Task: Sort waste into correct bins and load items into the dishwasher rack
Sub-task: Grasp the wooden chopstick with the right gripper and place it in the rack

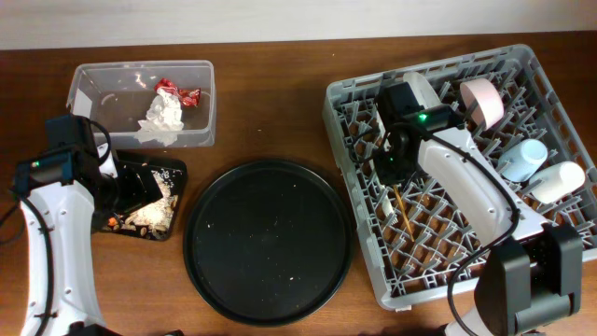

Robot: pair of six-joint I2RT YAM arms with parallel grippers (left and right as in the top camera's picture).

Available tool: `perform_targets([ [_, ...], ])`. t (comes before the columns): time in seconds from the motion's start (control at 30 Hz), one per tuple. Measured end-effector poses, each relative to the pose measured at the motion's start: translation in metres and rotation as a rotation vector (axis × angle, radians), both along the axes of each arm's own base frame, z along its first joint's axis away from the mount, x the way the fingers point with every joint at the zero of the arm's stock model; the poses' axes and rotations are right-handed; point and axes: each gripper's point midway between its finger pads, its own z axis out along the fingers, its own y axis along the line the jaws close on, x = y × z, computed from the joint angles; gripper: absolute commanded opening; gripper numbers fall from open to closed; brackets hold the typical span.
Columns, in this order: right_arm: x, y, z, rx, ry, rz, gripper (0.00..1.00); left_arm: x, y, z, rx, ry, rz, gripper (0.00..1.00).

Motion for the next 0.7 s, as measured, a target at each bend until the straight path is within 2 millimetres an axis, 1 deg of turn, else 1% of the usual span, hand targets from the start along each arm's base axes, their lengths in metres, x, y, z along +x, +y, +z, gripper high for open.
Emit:
perform_targets([
  [0.03,0.003,0.004,0.008,0.035,-0.031,-0.016,0.60,0.002,-0.003,0.000,-0.009,-0.008,-0.006,0.99],
  [0.07,0.005,0.004,0.029,0.093,-0.094,-0.033,0.75,0.008,-0.011,0.001,-0.022,-0.025,-0.032,0.99],
  [0.1,0.005,-0.003,0.045,0.125,-0.136,-0.055,0.85,0.020,-0.028,0.002,-0.021,-0.061,-0.105,0.99],
  [0.13,0.006,-0.013,0.058,0.185,-0.166,-0.097,0.91,0.029,-0.047,0.003,-0.015,-0.088,-0.186,0.99],
  [0.17,0.008,-0.023,0.066,0.241,-0.184,-0.127,0.93,0.041,-0.092,0.006,-0.019,-0.135,-0.363,0.99],
  [0.2,0.006,-0.032,0.066,0.291,-0.170,-0.155,0.93,0.040,-0.117,0.007,-0.020,-0.140,-0.465,0.99],
  [0.23,-0.001,-0.040,0.064,0.321,-0.135,-0.183,0.93,0.039,-0.127,0.007,-0.018,-0.142,-0.514,0.99],
  [0.27,-0.010,-0.054,0.062,0.341,-0.097,-0.230,0.93,0.027,-0.146,0.004,-0.021,-0.109,-0.619,0.99],
  [0.3,-0.015,-0.060,0.061,0.350,-0.077,-0.256,0.93,0.021,-0.148,0.003,-0.023,-0.084,-0.641,1.00],
  [0.33,-0.021,-0.066,0.060,0.357,-0.056,-0.269,0.93,0.012,-0.144,0.001,-0.025,-0.047,-0.643,0.99],
  [0.37,-0.024,-0.070,0.064,0.356,-0.064,-0.266,0.93,0.008,-0.137,0.000,-0.028,-0.024,-0.627,0.99],
  [0.43,-0.027,-0.071,0.080,0.351,-0.125,-0.245,0.94,0.008,-0.130,0.000,-0.031,-0.027,-0.603,0.99],
  [0.47,-0.032,-0.070,0.103,0.350,-0.246,-0.218,0.97,0.010,-0.128,0.003,-0.026,-0.074,-0.595,0.99],
  [0.5,-0.037,-0.069,0.111,0.350,-0.283,-0.209,0.98,0.006,-0.127,0.013,-0.015,-0.145,-0.592,0.99],
  [0.53,-0.036,-0.069,0.117,0.348,-0.379,-0.189,0.98,0.004,-0.127,0.020,0.003,-0.260,-0.588,0.99],
  [0.57,-0.049,-0.068,0.108,0.346,-0.411,-0.182,0.98,-0.006,-0.124,0.024,0.017,-0.322,-0.581,0.99],
  [0.6,-0.076,-0.065,0.098,0.346,-0.437,-0.177,0.98,-0.020,-0.119,0.029,0.033,-0.398,-0.562,0.99],
  [0.63,-0.085,-0.064,0.103,0.345,-0.486,-0.166,0.98,-0.036,-0.110,0.045,0.065,-0.508,-0.528,0.99],
  [0.67,-0.092,-0.063,0.107,0.344,-0.525,-0.159,0.98,-0.043,-0.104,0.056,0.085,-0.571,-0.506,0.99],
  [0.7,-0.102,-0.062,0.108,0.343,-0.545,-0.155,0.98,-0.050,-0.100,0.062,0.101,-0.607,-0.489,0.99],
])
